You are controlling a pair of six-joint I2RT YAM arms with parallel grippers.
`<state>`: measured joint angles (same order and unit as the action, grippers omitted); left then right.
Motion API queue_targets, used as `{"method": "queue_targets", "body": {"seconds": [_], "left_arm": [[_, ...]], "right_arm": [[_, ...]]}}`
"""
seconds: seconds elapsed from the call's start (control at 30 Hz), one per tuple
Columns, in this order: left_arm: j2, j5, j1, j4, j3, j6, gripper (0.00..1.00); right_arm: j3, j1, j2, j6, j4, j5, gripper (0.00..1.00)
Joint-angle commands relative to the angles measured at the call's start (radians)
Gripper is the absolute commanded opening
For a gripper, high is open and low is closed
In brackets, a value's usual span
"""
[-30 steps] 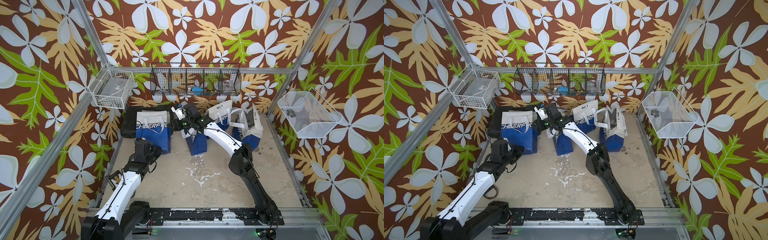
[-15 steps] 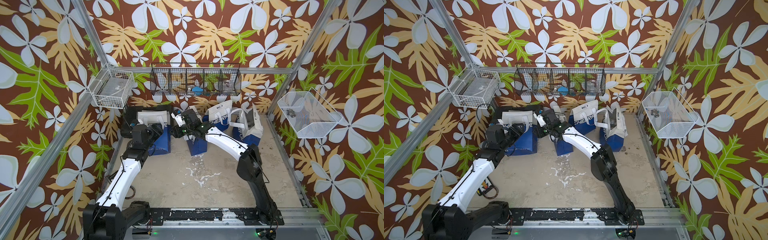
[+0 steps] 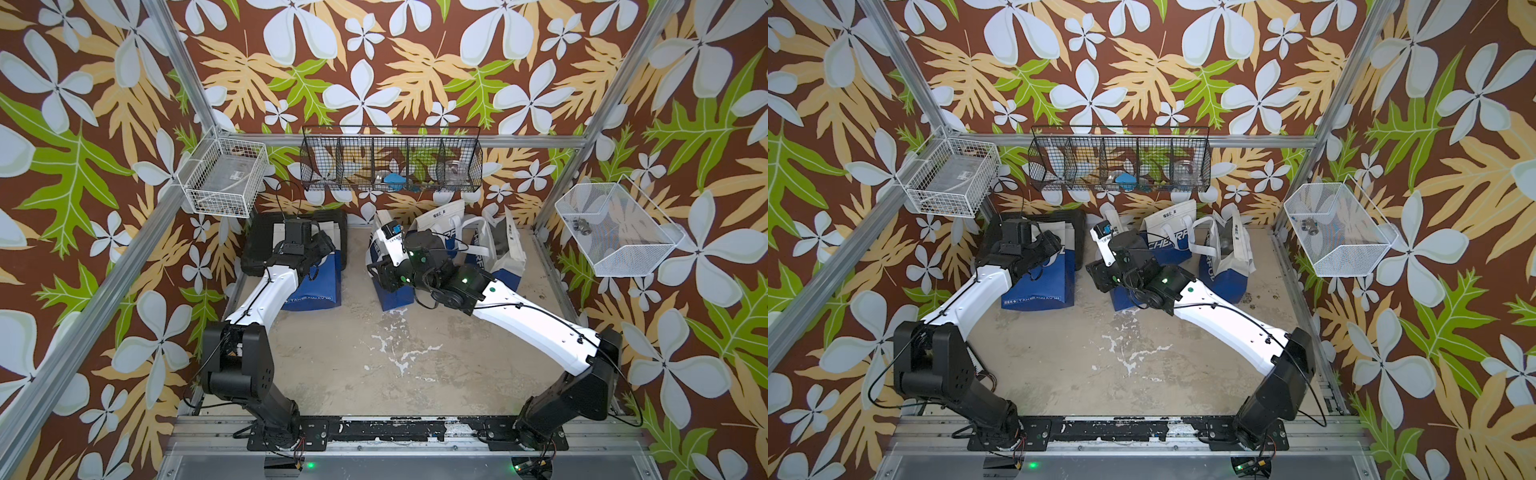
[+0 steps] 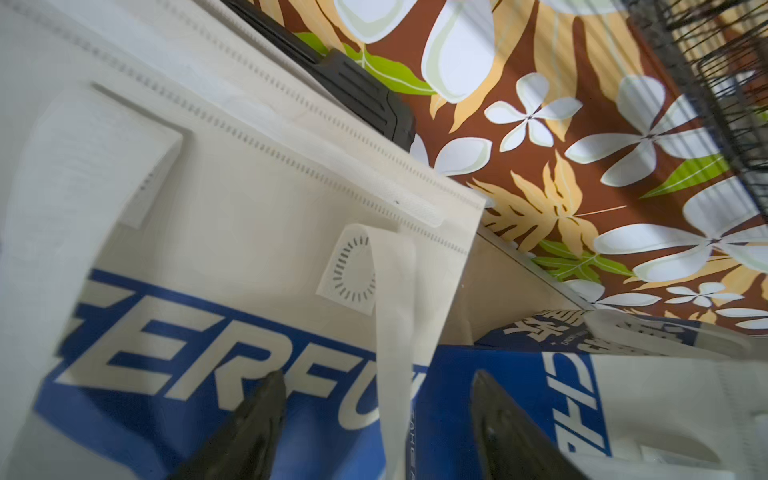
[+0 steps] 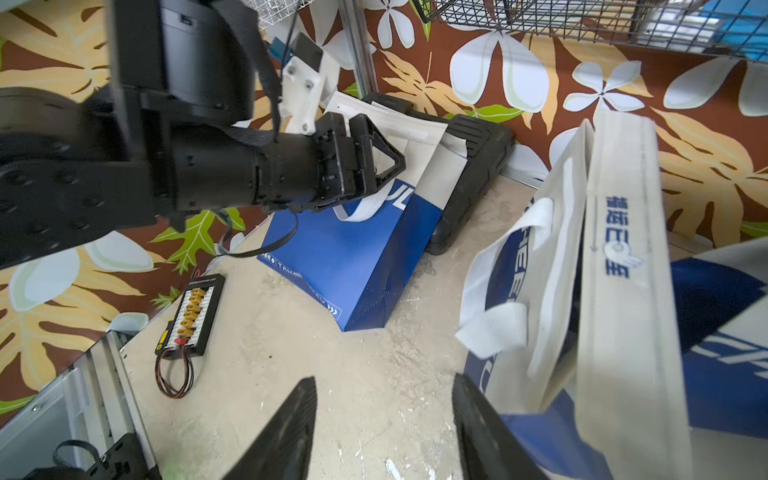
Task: Open the takeout bag
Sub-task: Adjust the takeout bag at the center of the board.
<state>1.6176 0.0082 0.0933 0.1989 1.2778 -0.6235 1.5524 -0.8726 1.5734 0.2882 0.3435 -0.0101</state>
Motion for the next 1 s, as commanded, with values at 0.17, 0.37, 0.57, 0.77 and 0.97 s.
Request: {"method": "queue_targets", "body": {"seconds": [0.17,0.37,0.57,0.77,0.97], "left_arm": [[0.016,0.032,0.002,0.044,0.067,0.068,0.00],[-0.132,-0.015,0.024,0.064,0.006,0.067,0.00],[-0.359,-0.019,0.047,0.074,-0.116,0.037,0.00],[-0.551,0.024,0.077,0.039,-0.308,-0.019,0.00],[-0.694,0.052,0.085,0.051,-0.438,-0.063,0.07]], "right_arm": [[-0.110,0.153,-0.102,0.061,0.020,-0.109,0.54],[0.120,0.347,0.104,0.031,0.107,-0.054,0.66],[0.355,0.358,0.345,-0.069,0.128,-0.146,0.73],[0.485,0.353,0.455,-0.105,0.156,-0.206,0.74],[0.537,0.342,0.498,-0.172,0.181,-0.304,0.68]]}}
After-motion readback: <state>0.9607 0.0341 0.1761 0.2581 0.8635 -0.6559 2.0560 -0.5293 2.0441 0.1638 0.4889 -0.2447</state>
